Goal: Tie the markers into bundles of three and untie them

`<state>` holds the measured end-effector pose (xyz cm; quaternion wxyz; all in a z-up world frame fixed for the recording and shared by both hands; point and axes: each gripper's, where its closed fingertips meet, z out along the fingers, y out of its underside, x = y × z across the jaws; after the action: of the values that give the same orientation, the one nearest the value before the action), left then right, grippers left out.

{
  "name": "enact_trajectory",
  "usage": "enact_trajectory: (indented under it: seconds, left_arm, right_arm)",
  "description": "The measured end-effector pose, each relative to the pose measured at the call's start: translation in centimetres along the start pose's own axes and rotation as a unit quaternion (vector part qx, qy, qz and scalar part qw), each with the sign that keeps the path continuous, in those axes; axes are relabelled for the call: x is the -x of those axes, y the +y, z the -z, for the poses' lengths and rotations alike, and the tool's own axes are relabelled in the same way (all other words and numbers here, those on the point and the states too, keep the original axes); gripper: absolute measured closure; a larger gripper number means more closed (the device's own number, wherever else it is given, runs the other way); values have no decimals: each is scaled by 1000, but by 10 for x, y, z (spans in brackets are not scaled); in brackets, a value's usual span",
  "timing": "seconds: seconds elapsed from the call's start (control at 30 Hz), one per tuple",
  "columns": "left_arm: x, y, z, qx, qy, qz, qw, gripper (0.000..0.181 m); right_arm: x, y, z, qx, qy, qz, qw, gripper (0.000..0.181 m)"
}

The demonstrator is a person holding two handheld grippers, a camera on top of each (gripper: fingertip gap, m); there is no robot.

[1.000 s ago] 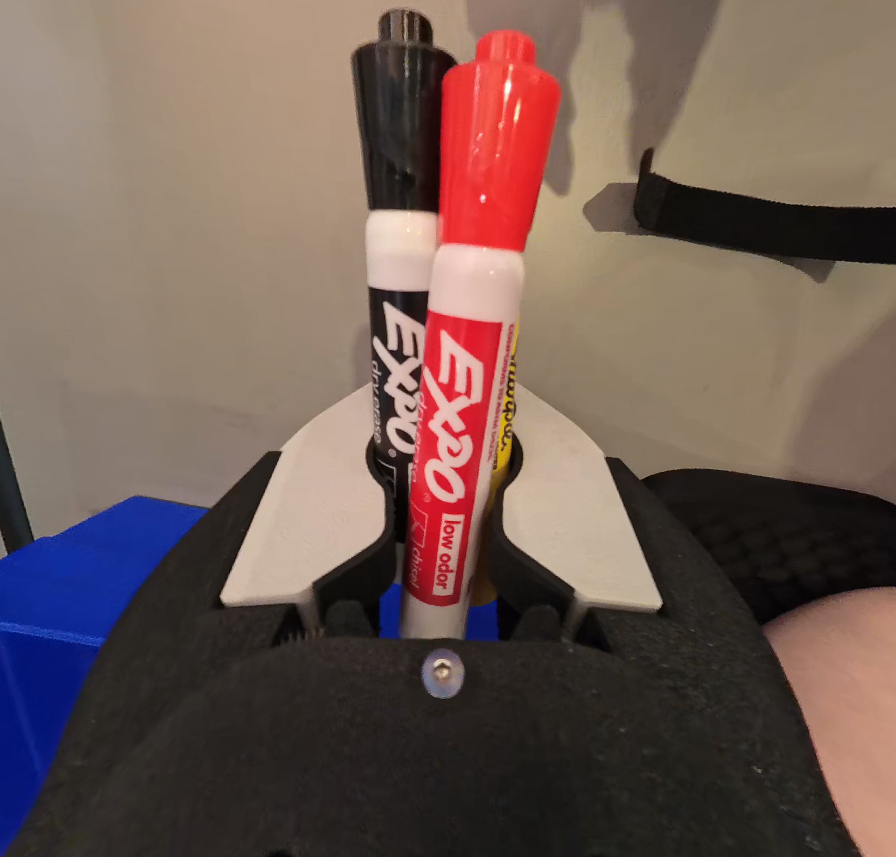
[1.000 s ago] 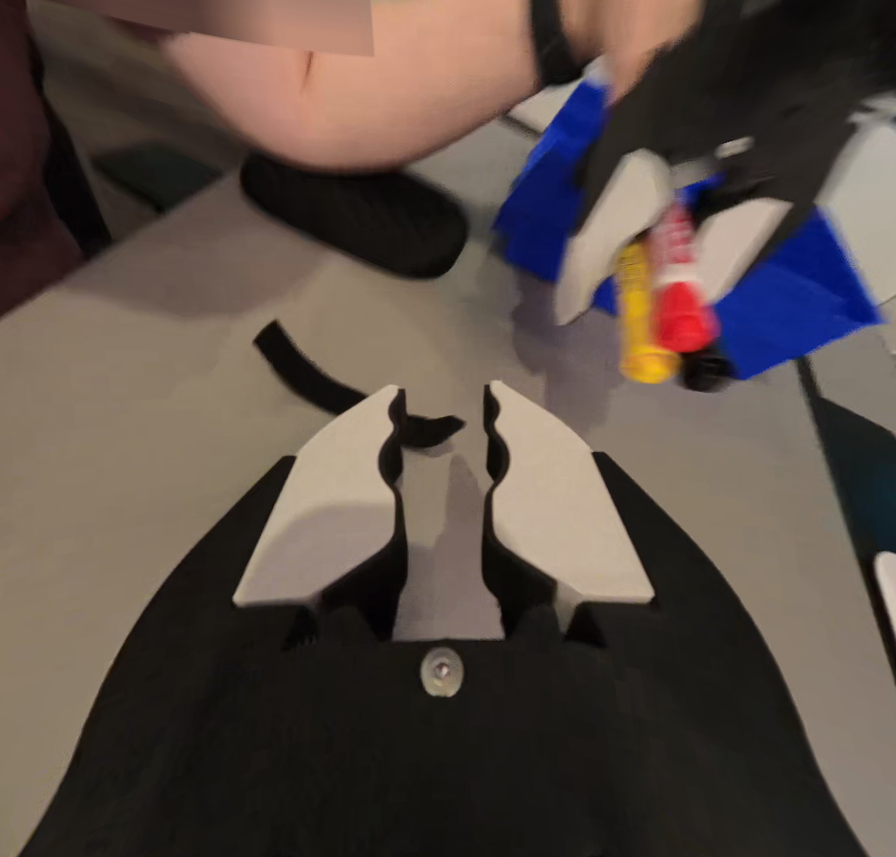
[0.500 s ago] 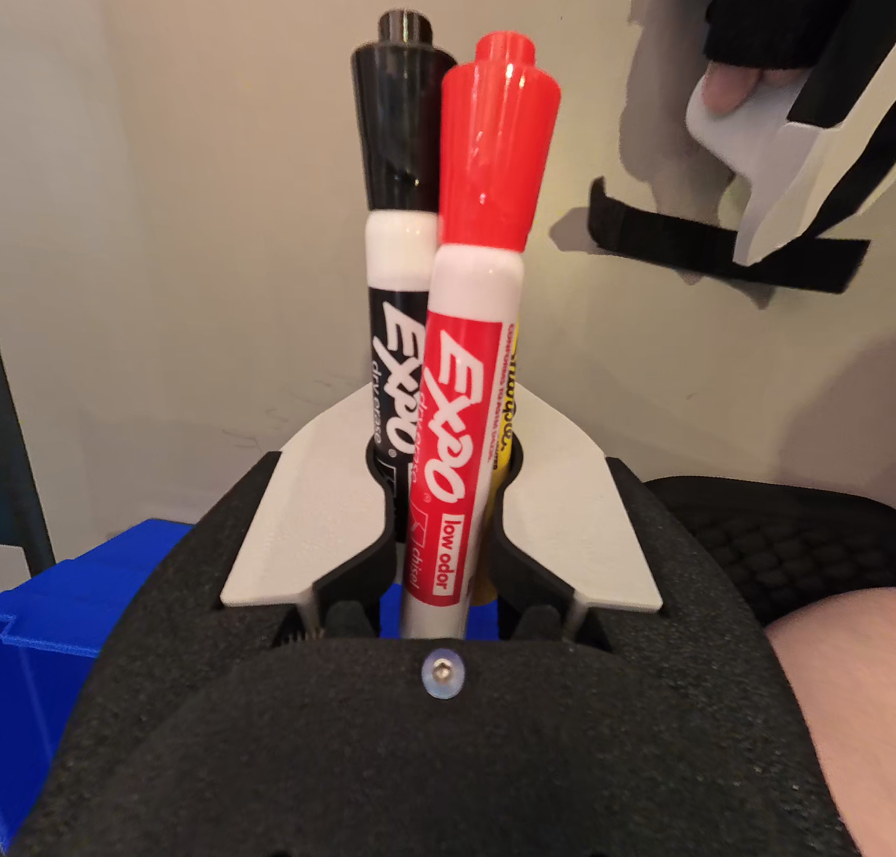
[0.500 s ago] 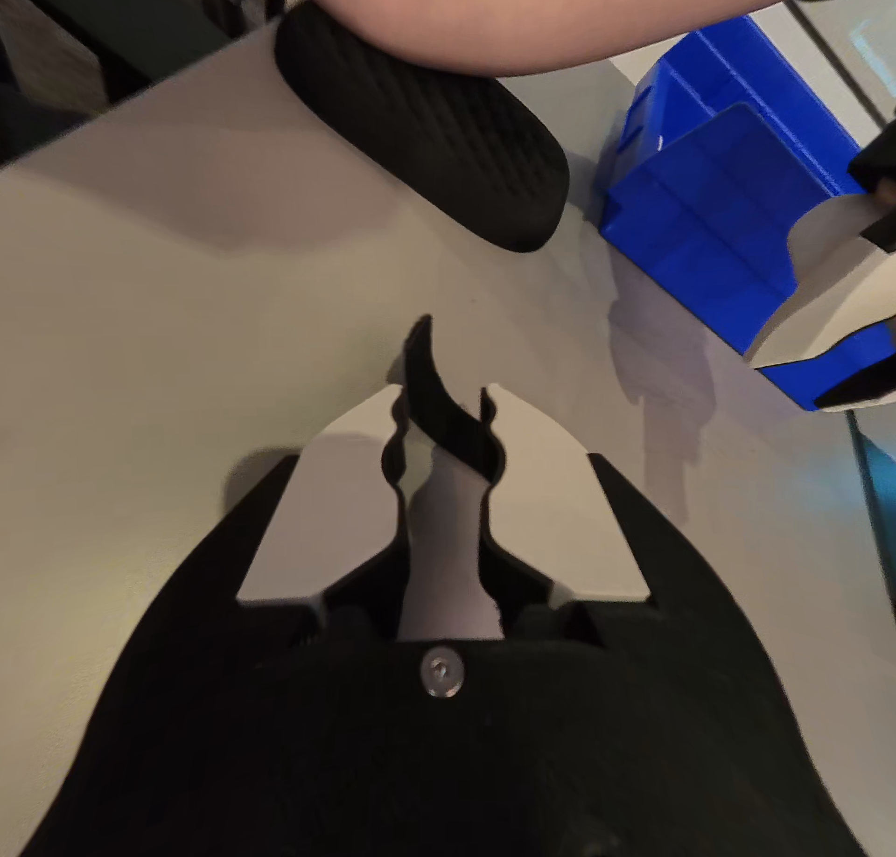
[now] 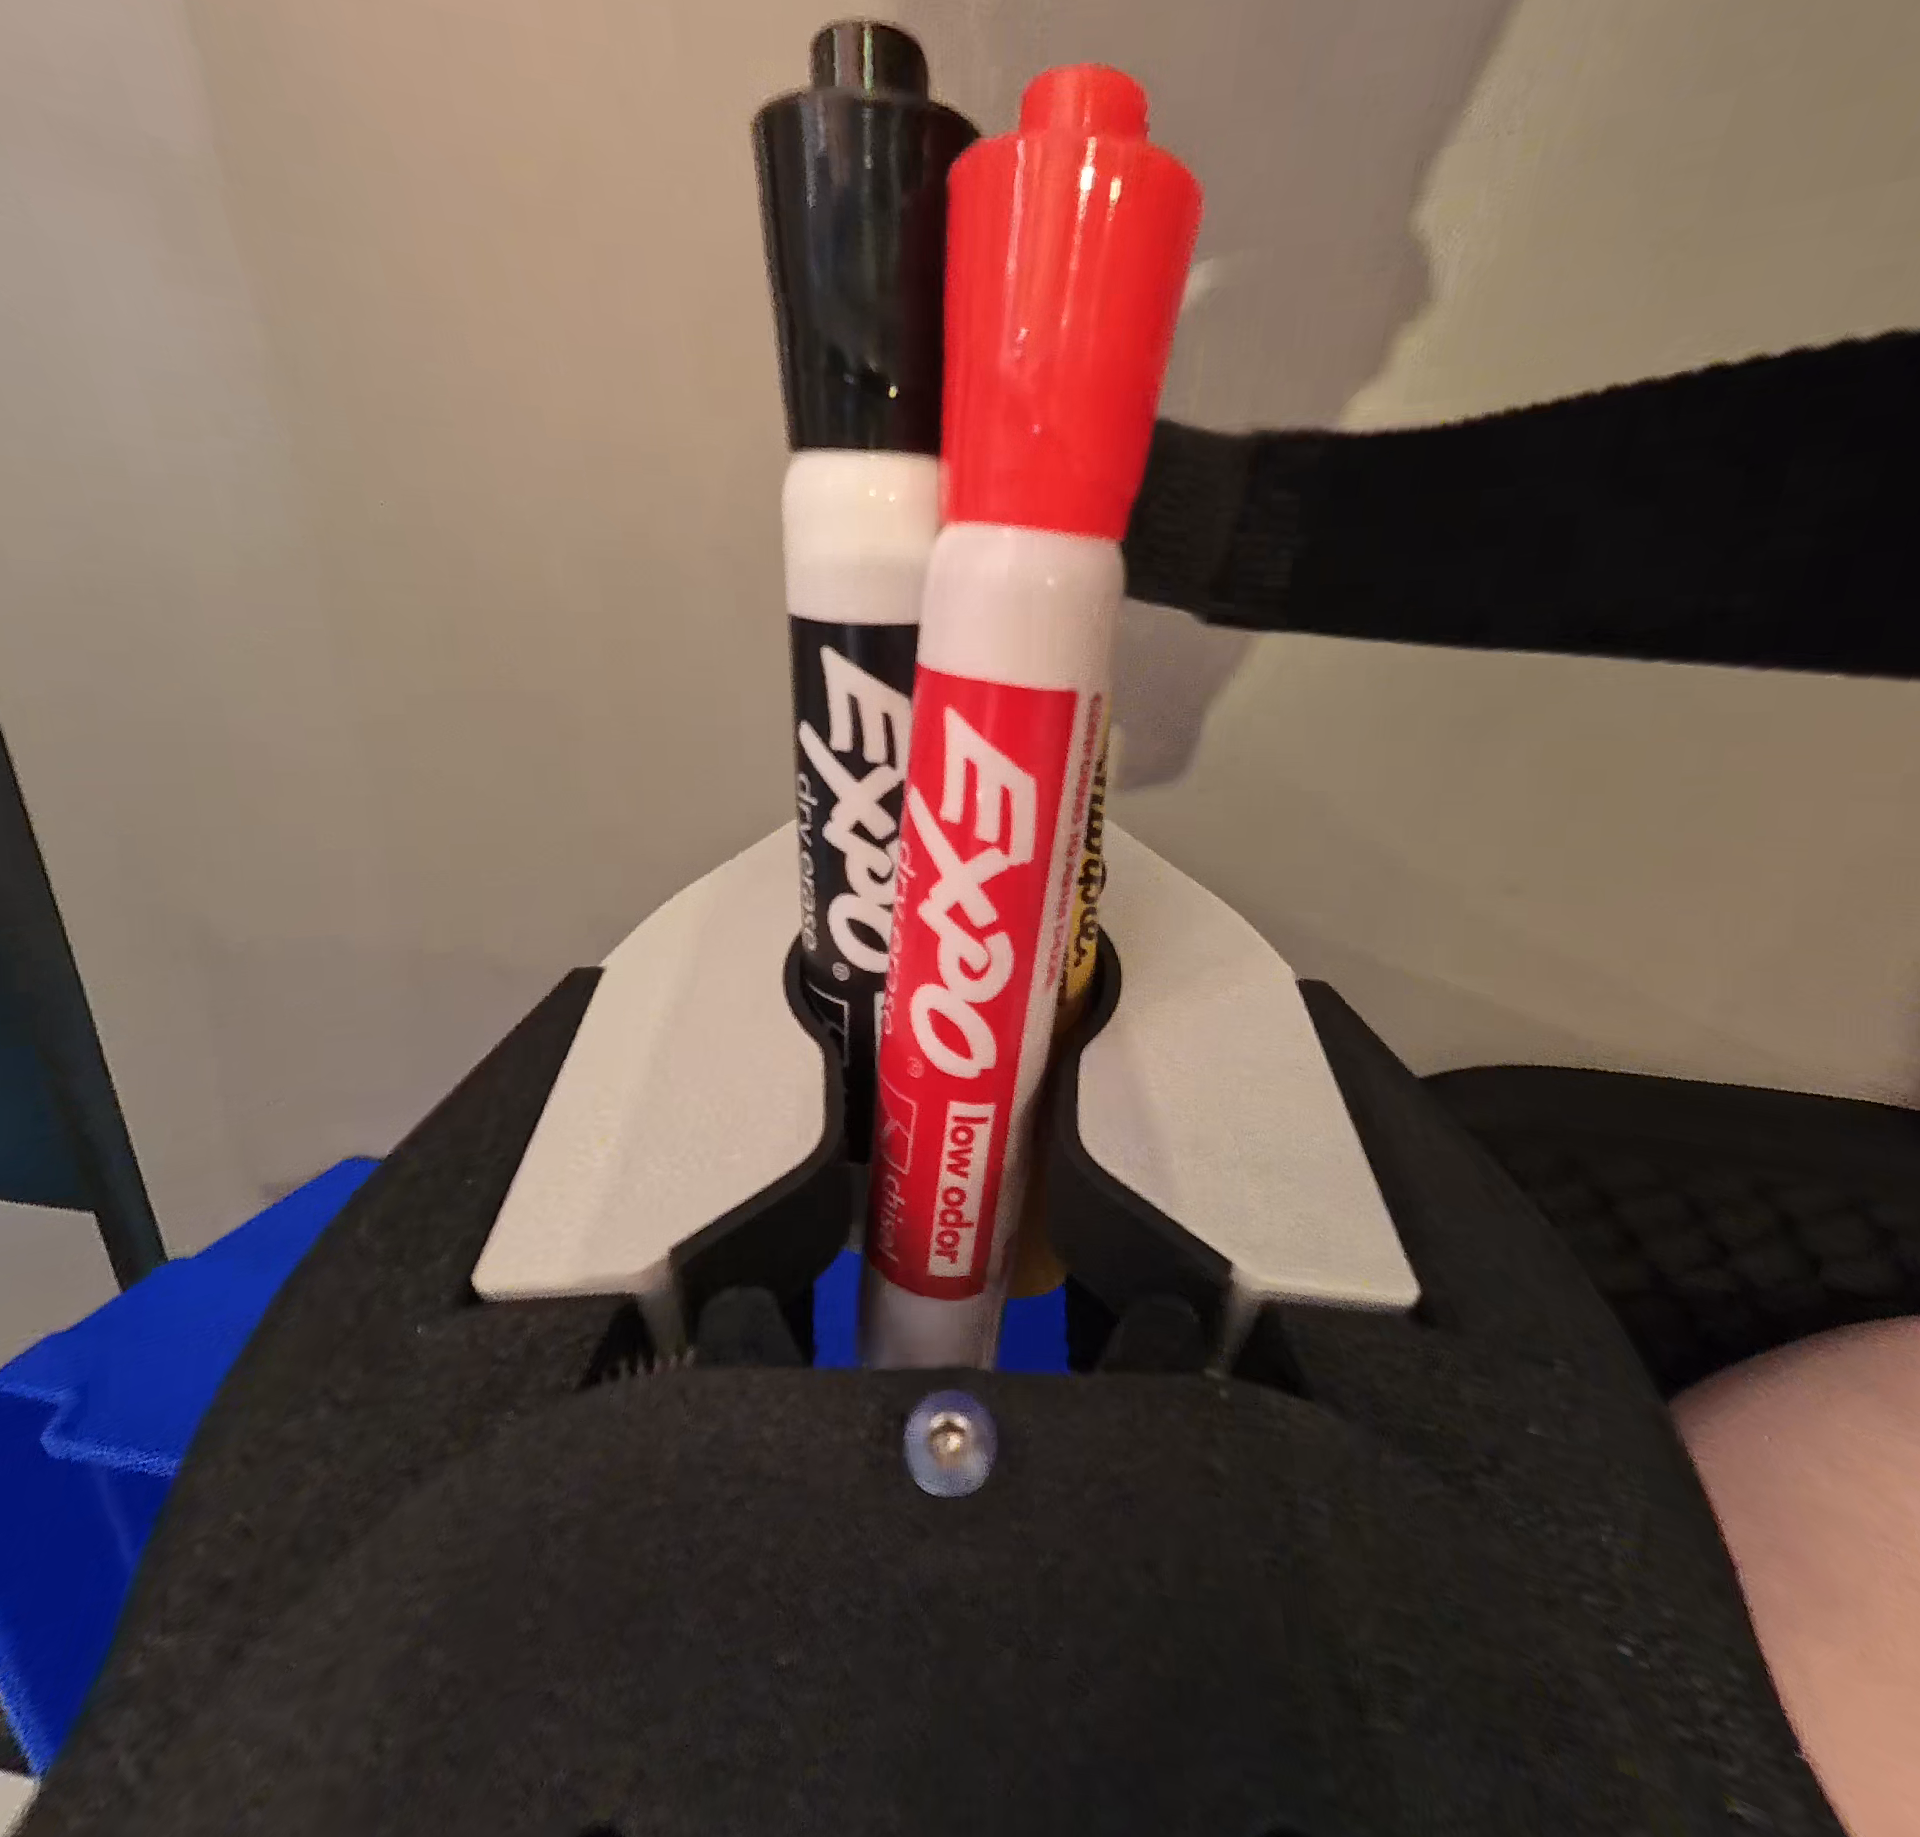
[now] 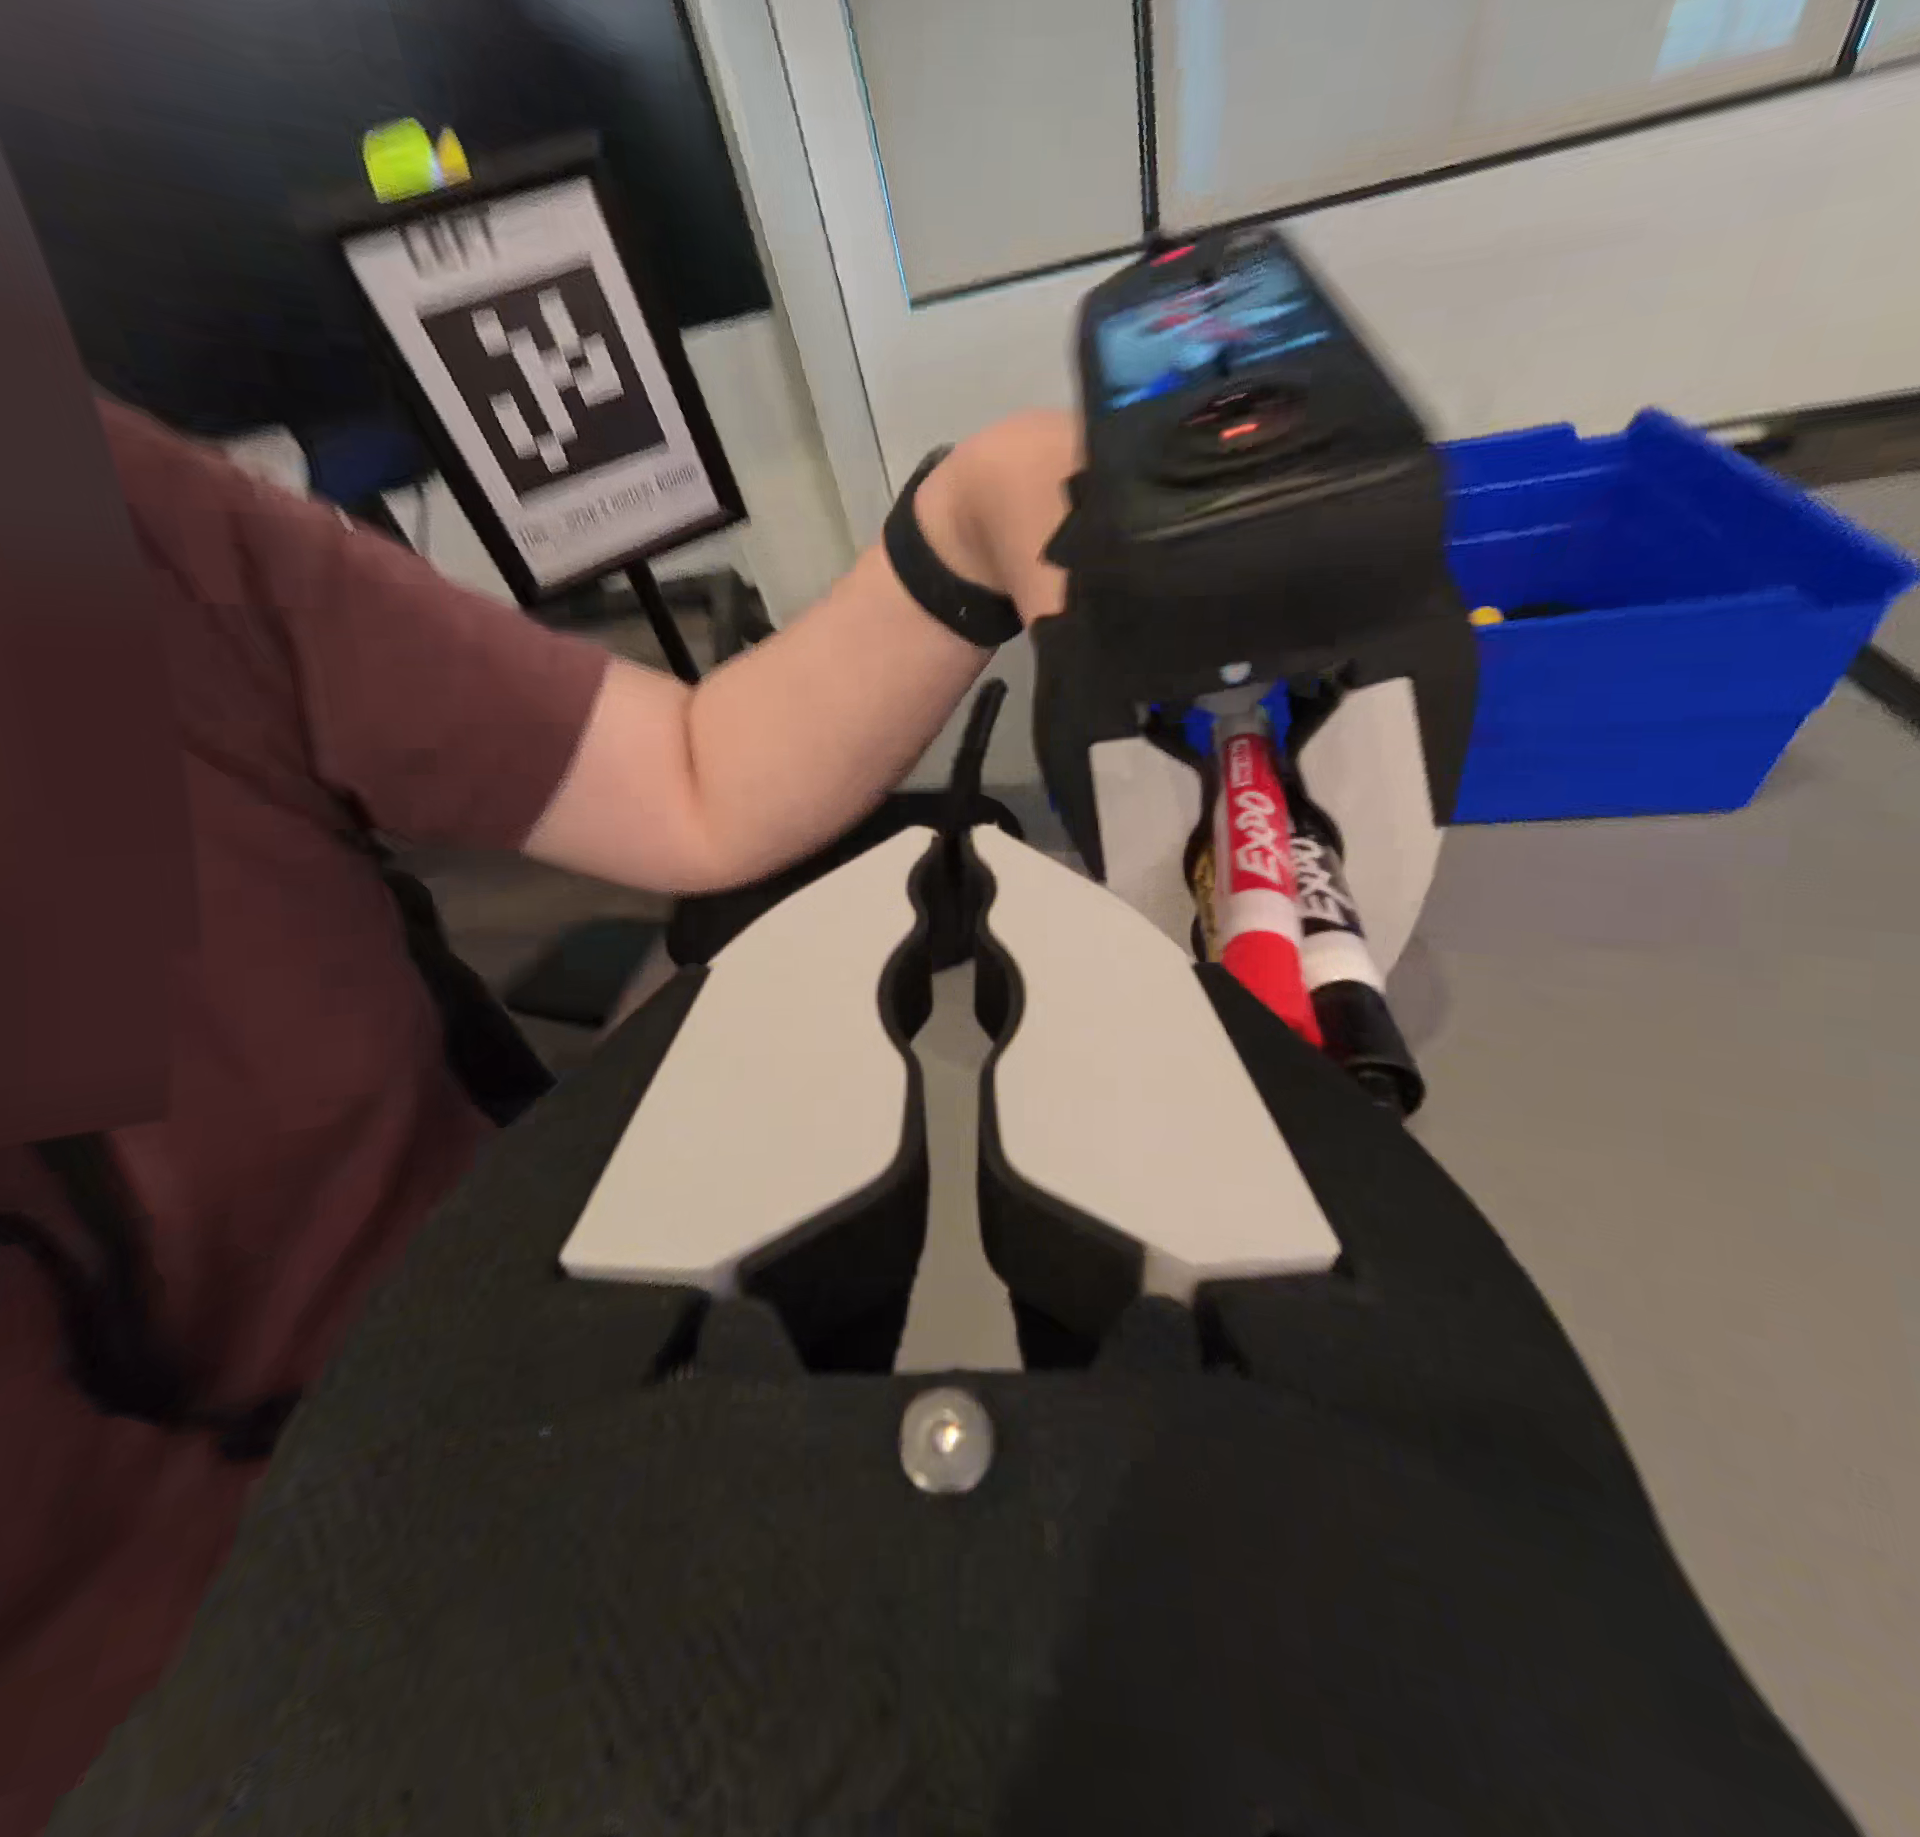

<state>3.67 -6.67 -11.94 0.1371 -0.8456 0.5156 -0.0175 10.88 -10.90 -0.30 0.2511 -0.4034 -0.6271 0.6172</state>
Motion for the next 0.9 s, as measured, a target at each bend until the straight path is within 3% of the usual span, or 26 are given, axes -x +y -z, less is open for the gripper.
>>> enact_trajectory:
  seconds: [0.1,0.2,0.43,0.63,0.9]
  left_arm:
    - [0,-3,-2,0,-2,-6,1000,139]
    - [-1,-6,-3,-8,4,-7,1000,139]
    - [-4,-7,-7,7,6,-14,1000,139]
    - [-6,-6,-14,24,11,-22,999,139]
    - [-4,-6,-11,17,8,-18,1000,139]
  right_arm:
    - [-17,-12,5,-37,-21,-80,996,179]
    - [-33,1,4,-13,-6,-107,994,178]
    - [-69,-3,12,-61,12,-222,973,179]
    - [-82,7,0,-35,-15,-333,942,178]
    - [-89,9,-2,45,-1,-370,928,178]
